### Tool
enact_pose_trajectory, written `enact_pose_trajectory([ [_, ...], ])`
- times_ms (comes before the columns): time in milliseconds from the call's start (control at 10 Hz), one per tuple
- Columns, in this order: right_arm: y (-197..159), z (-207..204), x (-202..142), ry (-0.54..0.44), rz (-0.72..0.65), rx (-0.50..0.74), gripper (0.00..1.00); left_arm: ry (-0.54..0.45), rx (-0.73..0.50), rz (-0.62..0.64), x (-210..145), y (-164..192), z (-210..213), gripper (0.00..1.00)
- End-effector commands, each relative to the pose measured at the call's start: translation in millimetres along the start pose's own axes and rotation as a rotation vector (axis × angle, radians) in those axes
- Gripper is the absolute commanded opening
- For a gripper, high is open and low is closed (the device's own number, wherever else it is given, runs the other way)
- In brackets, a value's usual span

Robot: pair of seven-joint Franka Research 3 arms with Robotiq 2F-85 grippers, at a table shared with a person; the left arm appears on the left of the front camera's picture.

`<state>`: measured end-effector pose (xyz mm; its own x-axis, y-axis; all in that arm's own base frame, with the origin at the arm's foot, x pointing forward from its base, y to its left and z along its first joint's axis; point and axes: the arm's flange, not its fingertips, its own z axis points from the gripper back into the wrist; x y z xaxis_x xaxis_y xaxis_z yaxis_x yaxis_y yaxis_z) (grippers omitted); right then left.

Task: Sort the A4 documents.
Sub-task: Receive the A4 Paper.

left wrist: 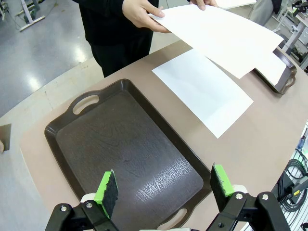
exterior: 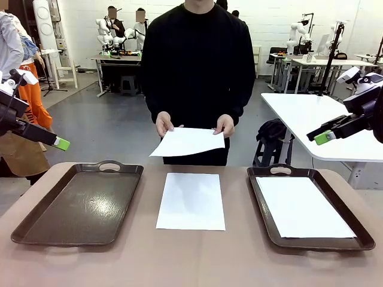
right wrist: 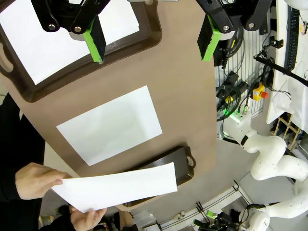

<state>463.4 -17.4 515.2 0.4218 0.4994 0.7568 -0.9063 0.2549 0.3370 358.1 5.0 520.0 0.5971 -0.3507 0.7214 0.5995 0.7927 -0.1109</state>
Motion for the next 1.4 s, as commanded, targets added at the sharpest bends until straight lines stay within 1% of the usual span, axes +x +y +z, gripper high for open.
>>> enact_pose_trajectory([
  [0, -0.6, -0.7, 1.0, -0.001, 0.004, -0.005, 1.00, -0.009, -0.011, 0.001, -1.2, 2.4, -0.8, 1.00],
  [1300, -0.6, -0.7, 1.0, -0.001, 0.004, -0.005, 1.00, -0.009, -0.011, 0.001, -1.2, 2.4, -0.8, 1.00],
])
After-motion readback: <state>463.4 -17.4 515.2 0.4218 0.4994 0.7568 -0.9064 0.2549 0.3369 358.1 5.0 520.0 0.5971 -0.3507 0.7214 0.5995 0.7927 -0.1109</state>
